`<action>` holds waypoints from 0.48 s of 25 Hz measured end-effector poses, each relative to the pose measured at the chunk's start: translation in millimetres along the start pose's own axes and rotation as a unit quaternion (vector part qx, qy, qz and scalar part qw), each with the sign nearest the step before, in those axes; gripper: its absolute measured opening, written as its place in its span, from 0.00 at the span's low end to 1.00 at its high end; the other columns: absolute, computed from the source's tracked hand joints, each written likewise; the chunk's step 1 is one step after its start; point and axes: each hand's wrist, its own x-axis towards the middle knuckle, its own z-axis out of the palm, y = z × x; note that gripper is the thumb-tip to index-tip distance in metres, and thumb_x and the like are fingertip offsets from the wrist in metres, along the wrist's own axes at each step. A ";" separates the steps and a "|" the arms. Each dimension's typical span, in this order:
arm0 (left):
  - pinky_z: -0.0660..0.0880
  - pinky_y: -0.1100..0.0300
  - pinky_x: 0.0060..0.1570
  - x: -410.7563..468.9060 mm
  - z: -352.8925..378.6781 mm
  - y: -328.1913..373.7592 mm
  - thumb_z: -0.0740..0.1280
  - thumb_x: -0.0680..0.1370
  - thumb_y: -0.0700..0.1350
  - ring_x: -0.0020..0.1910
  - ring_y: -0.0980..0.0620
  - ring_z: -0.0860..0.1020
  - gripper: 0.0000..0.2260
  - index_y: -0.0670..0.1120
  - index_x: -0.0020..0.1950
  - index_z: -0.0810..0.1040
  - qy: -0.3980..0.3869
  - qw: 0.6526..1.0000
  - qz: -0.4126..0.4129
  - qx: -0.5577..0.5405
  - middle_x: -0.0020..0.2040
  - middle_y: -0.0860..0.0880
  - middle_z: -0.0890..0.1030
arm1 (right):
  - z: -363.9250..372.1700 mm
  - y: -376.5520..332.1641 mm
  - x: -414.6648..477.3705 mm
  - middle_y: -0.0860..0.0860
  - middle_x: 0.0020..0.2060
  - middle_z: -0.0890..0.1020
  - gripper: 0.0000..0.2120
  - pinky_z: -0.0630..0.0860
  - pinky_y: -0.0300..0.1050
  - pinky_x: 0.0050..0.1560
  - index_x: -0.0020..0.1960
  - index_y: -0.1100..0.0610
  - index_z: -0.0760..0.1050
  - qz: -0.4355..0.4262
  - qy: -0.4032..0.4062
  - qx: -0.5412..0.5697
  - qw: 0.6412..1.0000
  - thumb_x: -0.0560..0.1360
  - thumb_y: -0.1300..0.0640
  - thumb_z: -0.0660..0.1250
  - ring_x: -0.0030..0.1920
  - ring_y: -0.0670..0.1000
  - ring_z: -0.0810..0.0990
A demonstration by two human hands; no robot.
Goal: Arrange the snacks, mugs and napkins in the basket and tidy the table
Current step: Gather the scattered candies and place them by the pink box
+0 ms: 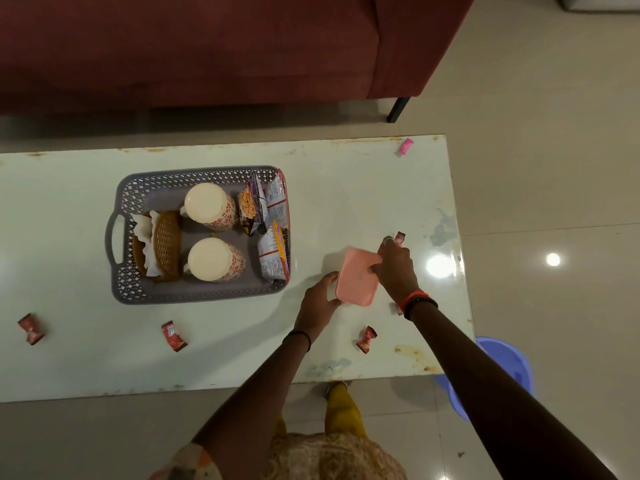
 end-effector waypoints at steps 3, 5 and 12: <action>0.66 0.51 0.69 -5.0 -0.1 3.8 0.69 0.73 0.38 0.69 0.46 0.68 0.28 0.44 0.71 0.64 -0.020 1.000 -0.003 0.018 0.69 0.44 0.71 | -7.6 -0.2 -2.7 0.63 0.49 0.79 0.12 0.76 0.51 0.47 0.51 0.68 0.73 0.012 -0.003 0.058 0.998 0.69 0.70 0.70 0.47 0.60 0.78; 0.64 0.51 0.71 -11.3 -1.7 1.7 0.68 0.73 0.36 0.72 0.46 0.63 0.30 0.44 0.73 0.60 -0.011 0.998 0.005 0.060 0.72 0.43 0.66 | -18.5 -1.9 -6.5 0.58 0.42 0.78 0.09 0.73 0.45 0.40 0.48 0.68 0.75 0.023 -0.003 0.074 0.997 0.69 0.69 0.71 0.42 0.55 0.75; 0.63 0.55 0.71 -55.5 -13.6 -26.7 0.64 0.76 0.39 0.72 0.47 0.62 0.29 0.45 0.74 0.56 0.008 0.974 0.021 0.225 0.73 0.44 0.62 | -70.9 -32.5 -12.4 0.57 0.35 0.83 0.09 0.77 0.37 0.40 0.38 0.58 0.77 -0.052 -0.080 0.101 0.990 0.66 0.61 0.78 0.35 0.52 0.79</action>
